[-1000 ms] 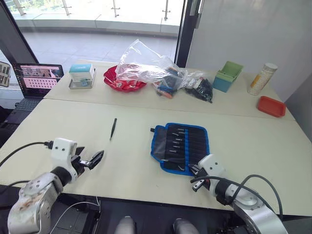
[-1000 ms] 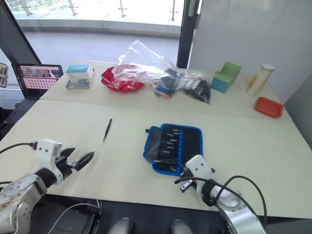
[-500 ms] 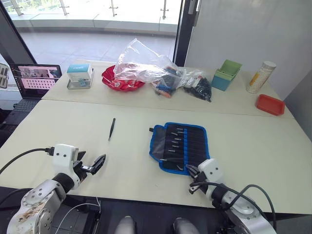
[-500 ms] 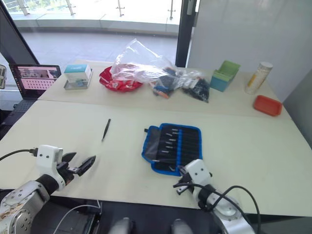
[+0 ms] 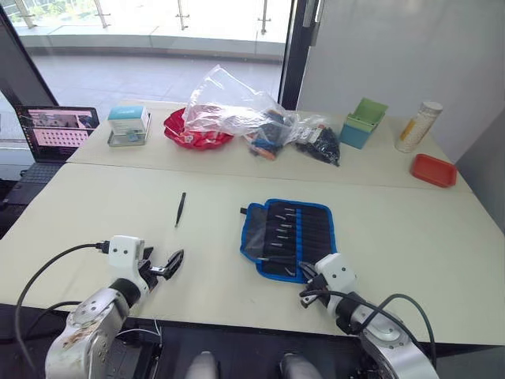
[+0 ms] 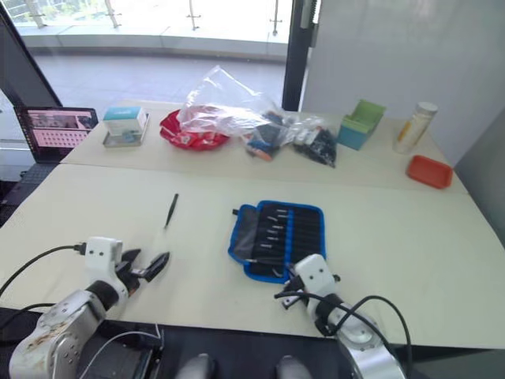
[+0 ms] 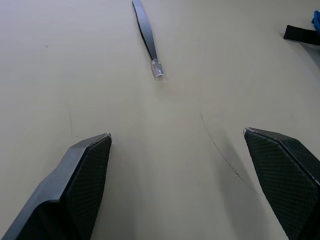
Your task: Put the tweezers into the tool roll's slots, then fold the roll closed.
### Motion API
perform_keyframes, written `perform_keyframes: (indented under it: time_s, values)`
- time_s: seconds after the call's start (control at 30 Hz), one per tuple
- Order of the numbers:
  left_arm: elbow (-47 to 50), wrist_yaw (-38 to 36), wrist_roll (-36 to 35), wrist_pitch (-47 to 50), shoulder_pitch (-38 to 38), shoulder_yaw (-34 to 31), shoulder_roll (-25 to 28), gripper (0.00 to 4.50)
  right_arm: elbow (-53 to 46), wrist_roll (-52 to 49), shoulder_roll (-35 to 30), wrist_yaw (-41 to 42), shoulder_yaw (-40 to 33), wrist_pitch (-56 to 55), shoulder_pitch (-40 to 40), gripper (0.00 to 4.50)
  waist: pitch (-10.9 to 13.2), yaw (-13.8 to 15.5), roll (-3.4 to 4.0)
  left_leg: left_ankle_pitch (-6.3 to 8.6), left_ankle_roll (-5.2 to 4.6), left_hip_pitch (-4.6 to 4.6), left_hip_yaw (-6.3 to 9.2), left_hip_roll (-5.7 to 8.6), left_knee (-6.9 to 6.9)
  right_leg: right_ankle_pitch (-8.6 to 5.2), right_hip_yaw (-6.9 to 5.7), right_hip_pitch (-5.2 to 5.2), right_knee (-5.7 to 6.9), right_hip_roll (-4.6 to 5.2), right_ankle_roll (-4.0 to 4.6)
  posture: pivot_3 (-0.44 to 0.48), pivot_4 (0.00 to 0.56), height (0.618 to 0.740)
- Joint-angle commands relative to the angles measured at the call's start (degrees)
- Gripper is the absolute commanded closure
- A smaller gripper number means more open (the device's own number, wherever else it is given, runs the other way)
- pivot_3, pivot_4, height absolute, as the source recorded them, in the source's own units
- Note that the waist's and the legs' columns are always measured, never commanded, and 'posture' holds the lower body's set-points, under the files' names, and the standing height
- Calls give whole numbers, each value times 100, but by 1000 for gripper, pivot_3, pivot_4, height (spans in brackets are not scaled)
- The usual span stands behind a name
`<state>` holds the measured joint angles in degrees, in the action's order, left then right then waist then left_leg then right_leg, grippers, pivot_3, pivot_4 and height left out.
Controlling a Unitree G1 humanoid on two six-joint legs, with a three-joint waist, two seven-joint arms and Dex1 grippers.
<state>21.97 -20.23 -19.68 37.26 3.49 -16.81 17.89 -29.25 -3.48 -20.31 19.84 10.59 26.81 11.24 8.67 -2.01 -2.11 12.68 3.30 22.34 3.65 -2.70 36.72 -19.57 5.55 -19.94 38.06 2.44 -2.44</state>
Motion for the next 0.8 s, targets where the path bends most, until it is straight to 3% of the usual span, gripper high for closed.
perform_keyframes:
  time_s: [0.03,0.23,0.43,0.8]
  values:
    - [-616,301,316,-258,-283,260,-97,31,332,50,-14,28,220,467,173,4500,-12,0,4,0,0,-4,0,0,0,0,0,4,0,-1,0,0,150,723]
    - [-2190,517,761,-837,-1394,761,-333,31,162,21,60,-66,190,592,171,4500,-66,52,49,0,-1,-22,-1,4,-1,-1,1,22,-1,-1,-2,0,150,723]
    - [-3547,889,1072,-1235,-2211,818,-611,31,104,11,35,-79,118,613,182,4500,-85,98,70,0,-1,-46,0,10,-1,-6,0,50,-7,0,-10,0,150,723]
    - [-3588,814,1000,-1441,-2210,746,-818,3500,182,101,45,-150,78,471,313,4500,-94,126,80,1,0,-50,2,15,-2,-10,-1,68,-24,6,-17,0,150,723]
